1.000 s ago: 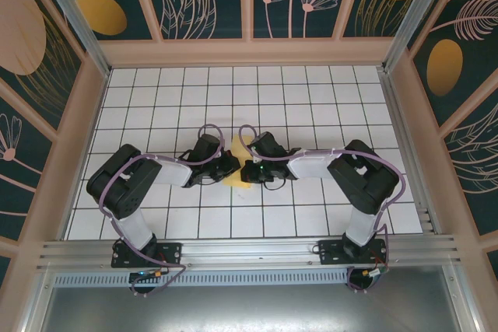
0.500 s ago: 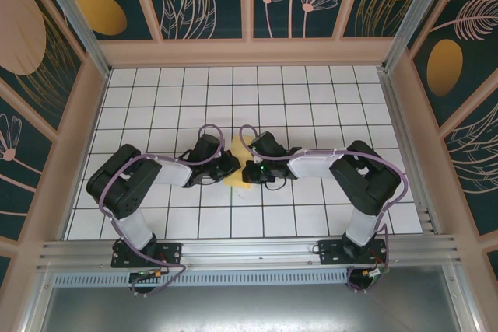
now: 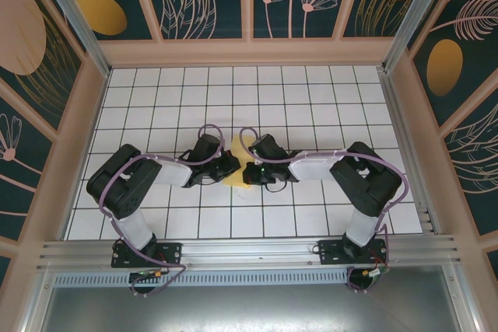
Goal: Fold a paper plane with a square sheet of paper (pick it up from the middle)
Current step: Fold the triangle a second time at the center of the table.
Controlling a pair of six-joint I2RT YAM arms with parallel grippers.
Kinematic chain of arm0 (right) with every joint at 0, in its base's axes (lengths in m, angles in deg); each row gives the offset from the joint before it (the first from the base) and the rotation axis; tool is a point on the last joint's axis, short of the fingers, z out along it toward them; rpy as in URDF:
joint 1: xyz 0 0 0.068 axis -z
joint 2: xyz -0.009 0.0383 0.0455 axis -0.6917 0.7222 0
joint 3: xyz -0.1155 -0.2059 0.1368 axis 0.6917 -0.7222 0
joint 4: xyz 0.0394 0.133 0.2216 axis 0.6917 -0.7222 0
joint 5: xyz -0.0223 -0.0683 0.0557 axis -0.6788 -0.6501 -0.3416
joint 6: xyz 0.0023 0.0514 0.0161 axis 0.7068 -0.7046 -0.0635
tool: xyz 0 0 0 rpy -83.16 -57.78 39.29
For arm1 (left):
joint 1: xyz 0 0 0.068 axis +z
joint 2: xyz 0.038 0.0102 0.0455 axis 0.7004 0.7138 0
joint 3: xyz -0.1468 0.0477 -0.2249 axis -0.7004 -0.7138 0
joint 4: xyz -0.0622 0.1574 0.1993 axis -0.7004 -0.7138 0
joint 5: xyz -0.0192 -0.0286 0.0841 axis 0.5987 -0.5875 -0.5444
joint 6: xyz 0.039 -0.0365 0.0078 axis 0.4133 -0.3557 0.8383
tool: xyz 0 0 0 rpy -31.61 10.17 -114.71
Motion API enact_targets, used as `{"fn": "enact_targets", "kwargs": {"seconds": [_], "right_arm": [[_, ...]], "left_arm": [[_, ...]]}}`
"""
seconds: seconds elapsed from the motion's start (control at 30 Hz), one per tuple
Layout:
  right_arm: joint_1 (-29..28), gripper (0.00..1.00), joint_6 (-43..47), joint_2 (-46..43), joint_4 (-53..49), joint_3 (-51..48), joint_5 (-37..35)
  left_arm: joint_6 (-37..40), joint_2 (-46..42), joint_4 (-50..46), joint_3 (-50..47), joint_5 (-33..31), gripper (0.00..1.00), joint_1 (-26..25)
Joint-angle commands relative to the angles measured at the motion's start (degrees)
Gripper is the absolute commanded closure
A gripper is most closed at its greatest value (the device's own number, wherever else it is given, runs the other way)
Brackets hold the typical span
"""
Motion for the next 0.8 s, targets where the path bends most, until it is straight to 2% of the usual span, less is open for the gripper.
{"fn": "enact_targets", "kwargs": {"seconds": [0.0, 0.3, 0.77], "right_arm": [[-0.6, 1.00, -0.6, -1.3, -3.7, -1.1, 2.6], [0.0, 1.00, -2.8, -4.4, -3.1, 2.9, 5.6], [1.0, 1.00, -8.1, 2.3, -5.5, 0.7, 5.2]], "left_arm": [[0.5, 2.4, -4.1, -1.6, -1.6, 1.00, 0.2], [0.6, 2.3, -3.9, -1.7, -1.5, 1.00, 0.3], [0.6, 2.5, -3.9, -1.7, -1.4, 1.00, 0.3]]}}
